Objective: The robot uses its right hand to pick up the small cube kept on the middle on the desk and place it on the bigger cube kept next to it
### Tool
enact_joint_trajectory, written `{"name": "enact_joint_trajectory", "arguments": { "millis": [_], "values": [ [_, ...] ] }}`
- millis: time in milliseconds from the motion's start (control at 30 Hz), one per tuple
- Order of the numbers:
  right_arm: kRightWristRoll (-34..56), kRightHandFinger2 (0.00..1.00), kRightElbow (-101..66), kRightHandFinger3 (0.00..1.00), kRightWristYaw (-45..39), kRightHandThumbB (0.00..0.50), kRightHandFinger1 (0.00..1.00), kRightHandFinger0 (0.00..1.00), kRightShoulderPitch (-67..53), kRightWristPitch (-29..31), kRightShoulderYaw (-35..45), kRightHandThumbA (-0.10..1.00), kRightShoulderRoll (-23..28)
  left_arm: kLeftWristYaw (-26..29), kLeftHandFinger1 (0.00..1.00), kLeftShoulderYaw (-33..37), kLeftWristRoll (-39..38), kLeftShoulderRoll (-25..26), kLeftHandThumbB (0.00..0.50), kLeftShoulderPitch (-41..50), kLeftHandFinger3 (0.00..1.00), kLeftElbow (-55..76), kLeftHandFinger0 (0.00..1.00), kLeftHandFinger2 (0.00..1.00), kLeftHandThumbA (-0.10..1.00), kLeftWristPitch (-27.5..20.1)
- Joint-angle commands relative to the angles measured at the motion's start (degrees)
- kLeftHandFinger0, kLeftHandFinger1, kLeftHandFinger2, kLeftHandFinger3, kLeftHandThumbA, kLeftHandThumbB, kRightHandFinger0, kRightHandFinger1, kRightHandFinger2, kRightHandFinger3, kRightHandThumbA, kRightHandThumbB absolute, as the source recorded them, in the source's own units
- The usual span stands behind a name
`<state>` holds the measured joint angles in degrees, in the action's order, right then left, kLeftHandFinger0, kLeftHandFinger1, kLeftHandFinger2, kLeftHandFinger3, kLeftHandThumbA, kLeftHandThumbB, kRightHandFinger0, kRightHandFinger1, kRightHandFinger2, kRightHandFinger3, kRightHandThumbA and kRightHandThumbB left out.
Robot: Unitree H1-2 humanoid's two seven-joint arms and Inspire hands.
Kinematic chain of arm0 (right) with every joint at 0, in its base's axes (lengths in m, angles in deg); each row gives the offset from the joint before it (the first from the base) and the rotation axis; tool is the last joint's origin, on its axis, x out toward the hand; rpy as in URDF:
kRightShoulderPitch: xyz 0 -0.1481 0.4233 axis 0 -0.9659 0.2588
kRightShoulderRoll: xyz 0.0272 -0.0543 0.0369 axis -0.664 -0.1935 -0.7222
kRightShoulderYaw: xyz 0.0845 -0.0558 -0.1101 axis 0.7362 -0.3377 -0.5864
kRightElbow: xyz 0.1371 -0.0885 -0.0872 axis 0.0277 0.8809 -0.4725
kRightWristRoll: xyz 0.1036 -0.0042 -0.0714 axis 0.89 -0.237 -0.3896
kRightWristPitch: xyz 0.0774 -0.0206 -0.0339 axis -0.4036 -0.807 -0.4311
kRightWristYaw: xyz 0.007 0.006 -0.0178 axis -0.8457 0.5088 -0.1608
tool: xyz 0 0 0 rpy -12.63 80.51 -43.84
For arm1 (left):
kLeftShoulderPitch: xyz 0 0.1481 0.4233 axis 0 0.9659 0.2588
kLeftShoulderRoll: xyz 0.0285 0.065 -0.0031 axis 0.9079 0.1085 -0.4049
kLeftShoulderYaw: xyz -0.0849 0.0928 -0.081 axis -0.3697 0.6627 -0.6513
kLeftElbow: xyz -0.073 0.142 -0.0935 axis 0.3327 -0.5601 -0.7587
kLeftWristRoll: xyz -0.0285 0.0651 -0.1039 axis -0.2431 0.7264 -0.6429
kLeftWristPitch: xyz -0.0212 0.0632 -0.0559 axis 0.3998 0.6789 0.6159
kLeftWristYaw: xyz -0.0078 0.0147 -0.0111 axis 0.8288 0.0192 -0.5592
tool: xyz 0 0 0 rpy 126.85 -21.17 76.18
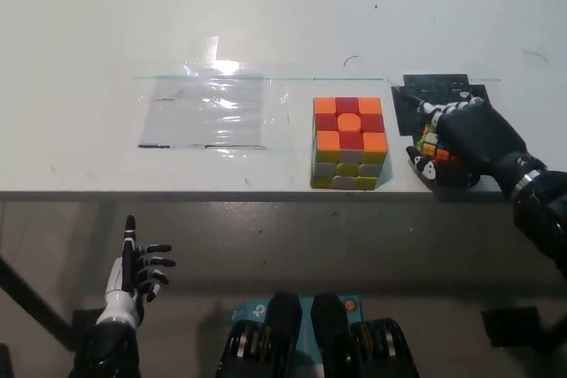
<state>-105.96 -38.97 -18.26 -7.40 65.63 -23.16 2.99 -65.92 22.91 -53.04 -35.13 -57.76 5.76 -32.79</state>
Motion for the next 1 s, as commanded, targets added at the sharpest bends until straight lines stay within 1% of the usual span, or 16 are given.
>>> {"name": "enact_joint_trajectory", "arguments": {
  "millis": [0, 33, 100, 167, 300, 367, 433, 467, 500, 533, 567, 633, 700, 833, 867, 967],
  "values": [
    [-8.7, 0.33, 9.9, 0.28, 17.3, 0.077, 0.13, 0.00, 3.0, 4.3, -3.5, -0.10, 0.1, 0.9, 0.21, 0.5, 0.7, 1.2, 0.500, -2.7, 0.15, 0.1, 0.04, 0.32, 1.00, -3.2],
    [-8.4, 0.31, 10.9, 0.25, 18.3, 0.009, 0.10, 0.00, 3.3, 5.0, -3.5, -0.10, 0.1, 1.1, 0.21, 0.7, 0.9, 1.1, 0.500, -2.7, 0.16, 0.2, 0.05, 0.32, 1.00, -3.3],
    [-8.0, 0.36, 13.4, 0.25, 21.0, 0.000, 0.08, 0.00, 3.8, 5.8, -3.5, -0.10, -0.3, 0.9, 0.21, 0.8, 0.9, 1.0, 0.500, -2.7, 0.16, 0.3, 0.06, 0.32, 1.00, -3.4],
    [-7.8, 0.51, 14.3, 0.23, 22.1, 0.000, 0.12, 0.00, 4.0, 6.2, -3.7, -0.10, -0.4, 0.9, 0.21, 0.8, 1.0, 0.9, 0.500, -2.7, 0.16, 0.4, 0.06, 0.32, 1.00, -3.4],
    [-7.7, 0.58, 18.5, 0.10, 27.4, 0.000, 0.15, 0.00, 4.8, 6.8, -3.9, -0.10, -1.4, 0.8, 0.25, 1.1, 1.3, 0.7, 0.500, -2.9, 0.17, 0.3, 0.15, 0.33, 1.00, -3.8],
    [-7.7, 0.63, 19.9, 0.09, 29.3, 0.033, 0.19, 0.00, 5.2, 7.4, -4.2, -0.10, -1.7, 0.9, 0.26, 1.1, 1.3, 0.7, 0.500, -3.0, 0.18, 0.2, 0.21, 0.35, 1.00, -3.8],
    [-7.6, 0.60, 20.6, 0.06, 31.1, 0.045, 0.19, 0.00, 5.4, 7.9, -4.3, -0.10, -2.1, 1.0, 0.26, 1.4, 1.6, 0.8, 0.500, -3.0, 0.19, 0.3, 0.24, 0.35, 1.00, -3.7],
    [-7.0, 0.62, 20.9, 0.07, 31.4, 0.098, 0.21, 0.00, 5.6, 8.8, -4.2, -0.10, -2.3, 0.8, 0.26, 1.5, 1.5, 0.8, 0.500, -2.9, 0.18, 0.3, 0.24, 0.35, 1.00, -3.7],
    [-6.6, 0.64, 21.0, 0.09, 31.9, 0.154, 0.23, 0.00, 5.5, 9.4, -4.1, -0.10, -2.5, 0.7, 0.25, 1.6, 1.6, 0.8, 0.500, -2.8, 0.18, 0.4, 0.25, 0.34, 1.00, -3.7],
    [-6.7, 0.65, 21.0, 0.11, 32.0, 0.175, 0.24, 0.00, 5.6, 9.3, -4.2, -0.10, -2.5, 0.8, 0.25, 1.6, 1.6, 0.8, 0.500, -2.8, 0.18, 0.4, 0.25, 0.34, 1.00, -3.7],
    [-6.9, 0.67, 21.5, 0.22, 33.1, 0.238, 0.26, 0.00, 5.8, 9.9, -4.5, -0.10, -2.7, 1.1, 0.26, 2.0, 2.0, 0.9, 0.500, -2.7, 0.19, 0.4, 0.26, 0.35, 1.00, -4.0],
    [-7.3, 0.72, 21.5, 0.35, 33.9, 0.280, 0.30, 0.00, 6.1, 9.7, -4.8, -0.10, -2.8, 1.0, 0.28, 2.1, 1.9, 0.9, 0.500, -2.7, 0.22, 0.3, 0.28, 0.37, 1.00, -4.0],
    [-7.5, 0.74, 22.0, 0.50, 34.8, 0.283, 0.33, 0.00, 6.6, 10.3, -5.2, -0.10, -3.0, 1.1, 0.26, 2.1, 1.9, 0.9, 0.500, -2.8, 0.21, 0.1, 0.28, 0.36, 1.00, -4.0],
    [-6.9, 0.74, 21.3, 0.63, 35.2, 0.308, 0.34, 0.00, 7.0, 11.0, -4.9, -0.10, -3.3, 0.7, 0.24, 1.9, 1.6, 0.9, 0.500, -2.7, 0.19, -0.1, 0.27, 0.33, 1.00, -4.0],
    [-6.9, 0.74, 20.6, 0.63, 34.9, 0.338, 0.34, 0.00, 7.0, 10.8, -4.7, -0.10, -3.2, 0.7, 0.24, 1.9, 1.7, 0.8, 0.500, -2.6, 0.19, -0.1, 0.26, 0.32, 1.00, -4.0],
    [-6.5, 0.75, 17.4, 0.64, 33.5, 0.369, 0.34, 0.00, 7.6, 10.3, -3.8, -0.10, -3.0, 1.0, 0.22, 1.8, 1.7, 0.8, 0.500, -2.3, 0.16, -0.1, 0.24, 0.30, 1.00, -4.0]
  ]
}}
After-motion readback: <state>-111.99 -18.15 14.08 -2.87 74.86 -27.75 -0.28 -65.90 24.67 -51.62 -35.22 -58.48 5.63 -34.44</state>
